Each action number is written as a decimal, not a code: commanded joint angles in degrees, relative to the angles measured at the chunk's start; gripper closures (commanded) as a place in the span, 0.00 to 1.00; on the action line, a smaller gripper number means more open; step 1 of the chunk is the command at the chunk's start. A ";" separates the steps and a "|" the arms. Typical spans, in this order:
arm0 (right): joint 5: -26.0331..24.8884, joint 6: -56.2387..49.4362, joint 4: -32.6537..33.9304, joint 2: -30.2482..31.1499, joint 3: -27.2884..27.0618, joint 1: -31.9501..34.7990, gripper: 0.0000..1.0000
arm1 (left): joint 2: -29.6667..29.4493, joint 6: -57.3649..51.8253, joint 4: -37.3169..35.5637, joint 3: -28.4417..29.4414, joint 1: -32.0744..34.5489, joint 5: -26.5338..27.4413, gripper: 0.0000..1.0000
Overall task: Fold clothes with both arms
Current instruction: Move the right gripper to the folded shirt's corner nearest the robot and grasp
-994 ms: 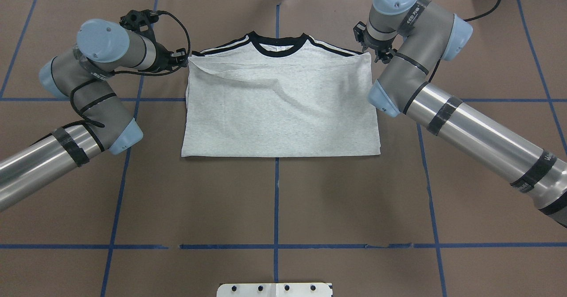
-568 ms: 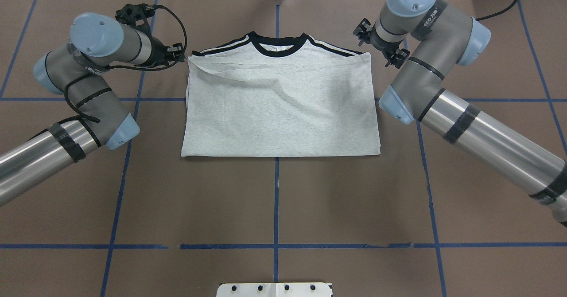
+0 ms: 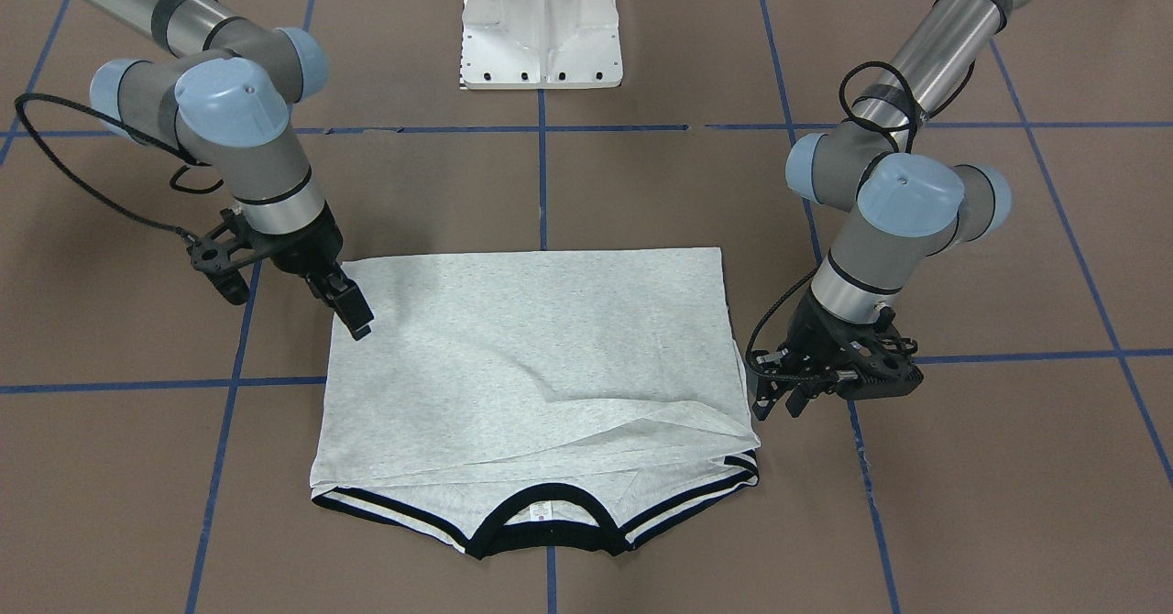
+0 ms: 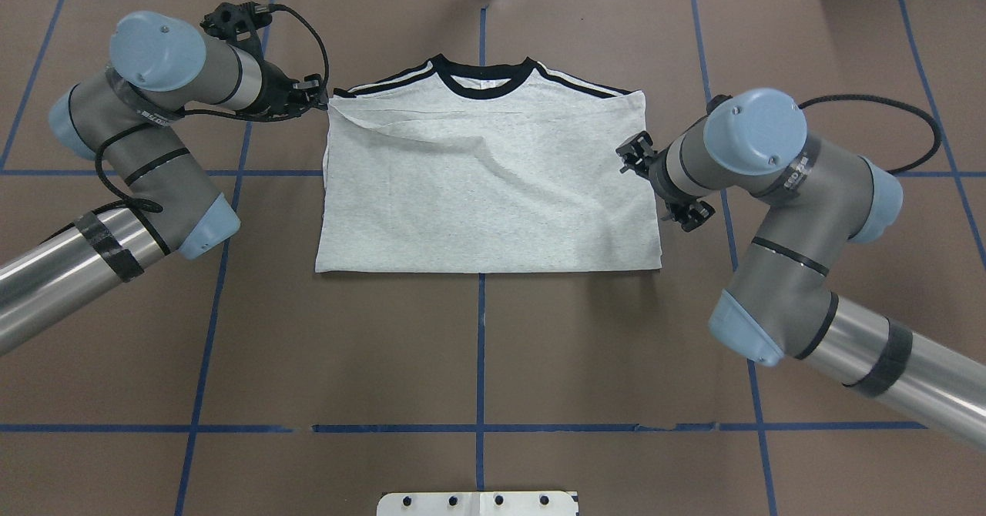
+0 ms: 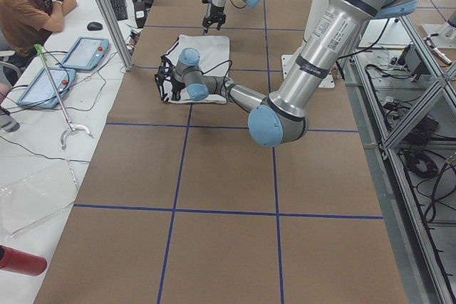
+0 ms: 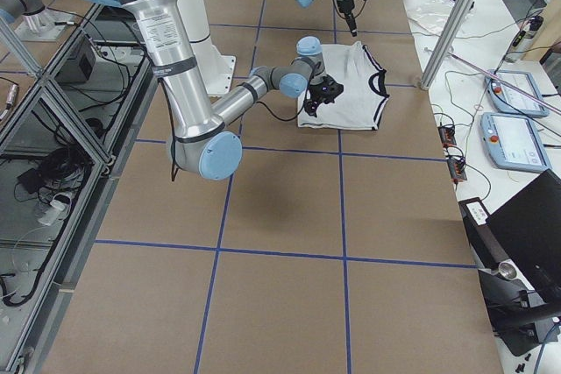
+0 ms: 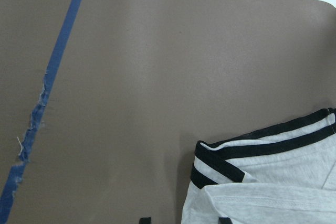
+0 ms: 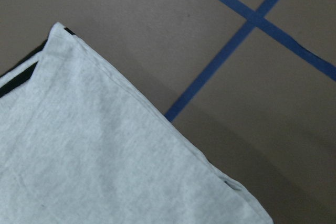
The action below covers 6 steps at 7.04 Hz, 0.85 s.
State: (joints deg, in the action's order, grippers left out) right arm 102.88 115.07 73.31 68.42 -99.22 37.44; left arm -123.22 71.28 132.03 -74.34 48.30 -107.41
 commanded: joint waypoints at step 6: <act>-1.11 3.58 -0.09 3.65 -0.80 -4.30 0.51 | 0.09 0.00 -0.10 -0.46 0.03 0.01 0.47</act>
State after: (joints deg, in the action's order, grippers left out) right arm 101.78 118.62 73.25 71.65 -99.95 33.19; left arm -123.14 71.28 131.95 -74.76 48.28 -107.41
